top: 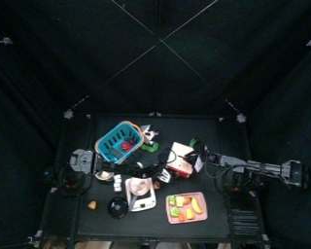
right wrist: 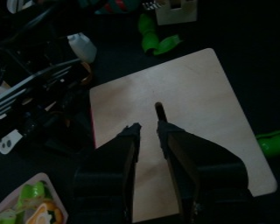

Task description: Grab egg half

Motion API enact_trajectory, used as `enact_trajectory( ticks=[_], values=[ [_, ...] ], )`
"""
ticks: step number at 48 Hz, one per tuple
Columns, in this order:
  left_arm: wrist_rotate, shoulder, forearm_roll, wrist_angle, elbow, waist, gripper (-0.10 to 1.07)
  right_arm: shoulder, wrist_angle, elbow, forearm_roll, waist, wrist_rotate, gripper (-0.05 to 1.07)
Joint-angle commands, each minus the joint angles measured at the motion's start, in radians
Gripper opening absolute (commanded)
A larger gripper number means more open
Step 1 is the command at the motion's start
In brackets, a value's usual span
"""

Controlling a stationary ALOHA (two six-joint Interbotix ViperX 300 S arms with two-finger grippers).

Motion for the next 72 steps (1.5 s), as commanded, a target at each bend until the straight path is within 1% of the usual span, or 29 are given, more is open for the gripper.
enact_trajectory(
  ticks=[1, 6, 10, 17, 22, 28, 34, 50, 72],
  values=[
    [0.002, -0.017, -0.005, 0.0, -0.034, 0.011, 0.78, 0.003, -0.018, -0.008, -0.008, -0.002, -0.002, 0.65],
    [0.003, -0.017, -0.012, 0.009, -0.038, 0.012, 0.78, 0.005, -0.038, -0.008, -0.009, -0.003, -0.002, 0.65],
    [0.003, -0.015, -0.012, 0.032, -0.044, 0.011, 0.78, 0.006, -0.054, -0.006, -0.011, -0.002, -0.002, 0.63],
    [0.003, -0.008, -0.011, 0.063, -0.057, 0.012, 0.8, 0.018, -0.077, -0.003, -0.009, -0.006, -0.002, 0.51],
    [0.002, -0.003, -0.012, 0.069, -0.064, 0.014, 0.84, 0.038, -0.081, -0.002, -0.006, -0.006, -0.002, 0.46],
    [0.002, -0.002, -0.02, 0.058, -0.067, 0.017, 0.87, 0.061, -0.081, -0.002, -0.003, -0.006, -0.002, 0.45],
    [0.002, 0.005, -0.044, 0.048, -0.071, 0.02, 0.87, 0.089, -0.081, -0.002, -0.003, -0.008, -0.002, 0.45],
    [0.002, 0.02, -0.048, 0.046, -0.087, 0.023, 0.86, 0.147, -0.083, 0.0, -0.002, -0.014, 0.0, 0.45],
    [0.002, 0.028, -0.069, 0.046, -0.087, 0.029, 0.84, 0.161, -0.077, 0.012, 0.021, -0.014, 0.0, 0.45]
  ],
)
